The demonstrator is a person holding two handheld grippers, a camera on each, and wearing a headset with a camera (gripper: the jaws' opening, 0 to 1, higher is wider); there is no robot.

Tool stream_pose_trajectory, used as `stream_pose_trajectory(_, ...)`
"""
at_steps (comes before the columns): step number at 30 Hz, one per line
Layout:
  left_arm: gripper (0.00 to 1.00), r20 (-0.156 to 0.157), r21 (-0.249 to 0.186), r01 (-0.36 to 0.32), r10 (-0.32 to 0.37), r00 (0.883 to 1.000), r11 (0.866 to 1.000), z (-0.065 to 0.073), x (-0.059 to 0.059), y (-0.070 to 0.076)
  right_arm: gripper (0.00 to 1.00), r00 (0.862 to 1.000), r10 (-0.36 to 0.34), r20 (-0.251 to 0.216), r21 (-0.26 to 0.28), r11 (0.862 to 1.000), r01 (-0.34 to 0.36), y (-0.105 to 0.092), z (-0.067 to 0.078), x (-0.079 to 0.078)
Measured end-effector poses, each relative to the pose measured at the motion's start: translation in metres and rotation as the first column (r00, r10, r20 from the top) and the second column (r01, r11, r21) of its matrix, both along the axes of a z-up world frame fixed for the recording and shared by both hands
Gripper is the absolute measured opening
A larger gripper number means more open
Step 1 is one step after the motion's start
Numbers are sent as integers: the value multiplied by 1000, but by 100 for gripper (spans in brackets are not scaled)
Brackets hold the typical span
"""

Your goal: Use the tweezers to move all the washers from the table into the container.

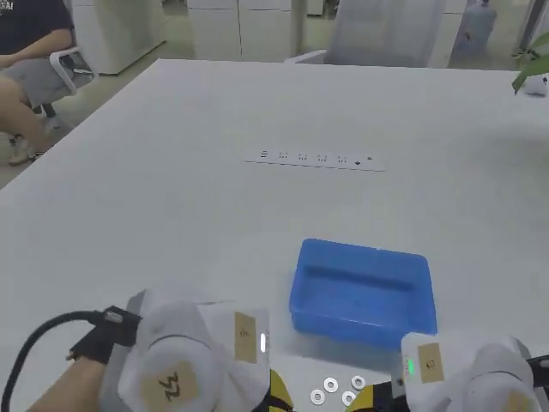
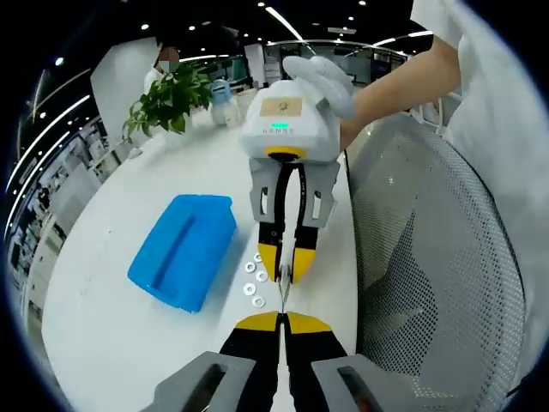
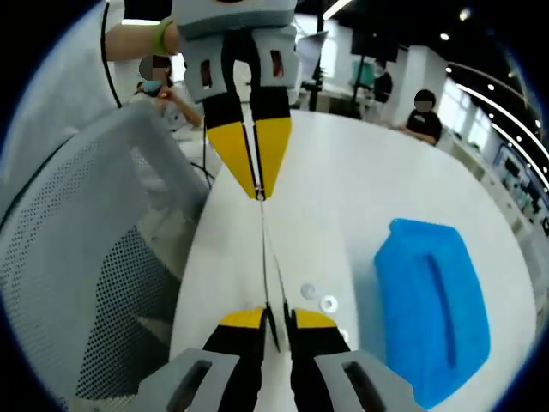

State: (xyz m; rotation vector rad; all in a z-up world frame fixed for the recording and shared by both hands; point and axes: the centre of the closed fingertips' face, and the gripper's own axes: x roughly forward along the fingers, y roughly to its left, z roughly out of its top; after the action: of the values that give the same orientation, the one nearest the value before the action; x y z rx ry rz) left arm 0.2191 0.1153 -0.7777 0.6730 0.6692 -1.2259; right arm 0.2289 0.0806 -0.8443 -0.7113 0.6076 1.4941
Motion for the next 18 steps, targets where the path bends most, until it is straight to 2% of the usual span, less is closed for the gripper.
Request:
stream_pose_trajectory(5, 0, 31, 9, 19, -19, 999, 1000, 22, 8, -1, 7, 999, -49, 6, 95, 994, 48, 19, 11, 10)
stream_pose_trajectory(8, 0, 42, 17, 32, -32, 999, 999, 30, 14, -3, 7, 996, -87, -29, 140, 986, 91, 26, 15, 15)
stream_pose_trajectory(9, 0, 42, 28, 38, -39, 998, 999, 31, 16, -3, 8, 993, -101, -57, 154, 982, 109, 28, 16, 16)
stream_pose_trajectory(11, 0, 40, 37, 43, -44, 998, 998, 32, 18, -4, 8, 993, -107, -56, 159, 981, 115, 29, 15, 19)
stream_pose_trajectory(13, 0, 24, 50, 52, -53, 998, 997, 29, 21, -7, 8, 990, -115, -76, 158, 979, 126, 29, 11, 19)
stream_pose_trajectory(16, 0, 13, 68, 69, -70, 997, 995, 24, 24, -9, 8, 992, -114, -61, 141, 983, 122, 28, 6, 20)
stream_pose_trajectory(18, 0, 5, 55, 72, -72, 997, 996, 26, 26, -13, 9, 992, -112, -63, 135, 984, 120, 27, 4, 20)
